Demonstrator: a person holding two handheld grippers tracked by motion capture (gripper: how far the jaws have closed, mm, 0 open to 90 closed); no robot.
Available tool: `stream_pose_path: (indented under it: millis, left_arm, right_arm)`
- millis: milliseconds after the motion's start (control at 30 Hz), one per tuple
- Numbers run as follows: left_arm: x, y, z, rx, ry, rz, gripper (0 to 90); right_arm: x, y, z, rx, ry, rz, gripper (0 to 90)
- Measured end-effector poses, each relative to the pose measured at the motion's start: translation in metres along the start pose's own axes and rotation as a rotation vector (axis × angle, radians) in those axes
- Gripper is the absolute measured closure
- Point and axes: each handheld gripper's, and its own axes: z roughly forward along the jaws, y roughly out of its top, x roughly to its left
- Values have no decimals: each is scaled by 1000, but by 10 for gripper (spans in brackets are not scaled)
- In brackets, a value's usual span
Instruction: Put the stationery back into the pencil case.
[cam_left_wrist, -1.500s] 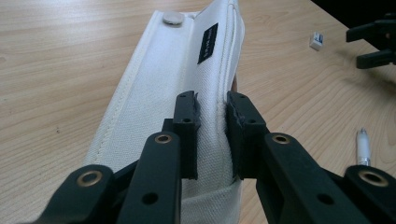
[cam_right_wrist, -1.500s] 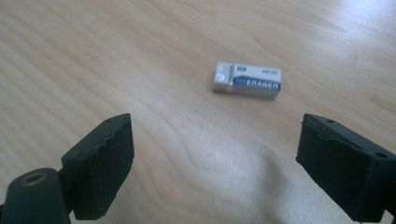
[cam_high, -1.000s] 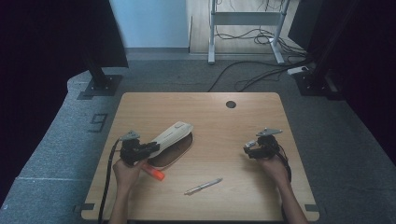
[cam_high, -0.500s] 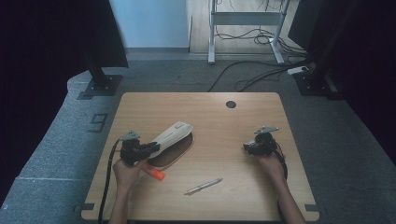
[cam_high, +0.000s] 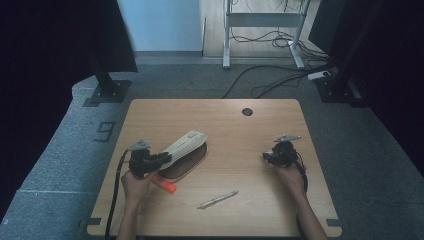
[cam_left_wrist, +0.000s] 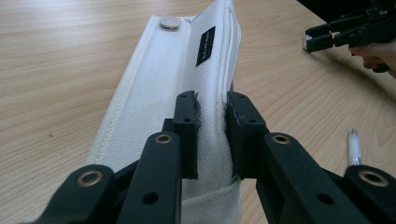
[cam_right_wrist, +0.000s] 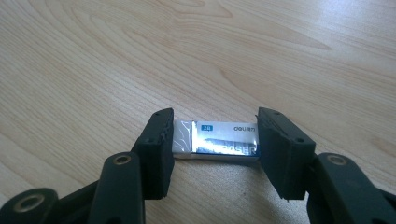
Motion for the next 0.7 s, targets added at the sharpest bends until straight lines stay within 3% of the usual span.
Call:
stream_pose_path:
  millis: [167,267,433,700]
  left_arm:
    - [0,0,0,0,-1,1,752]
    - [0,0,0,1,-1,2,751]
    - [-1,0,1,2,0,4,751]
    - [-1,0,0,2,0,6,750]
  right_arm:
    - [2,4,-7,-25,11,-1,472]
    - [10,12,-11,-40,40,-25,472]
    - [24,21,-8,-44,72,-66,472]
    - [36,29,-4,-55,98,-89,471]
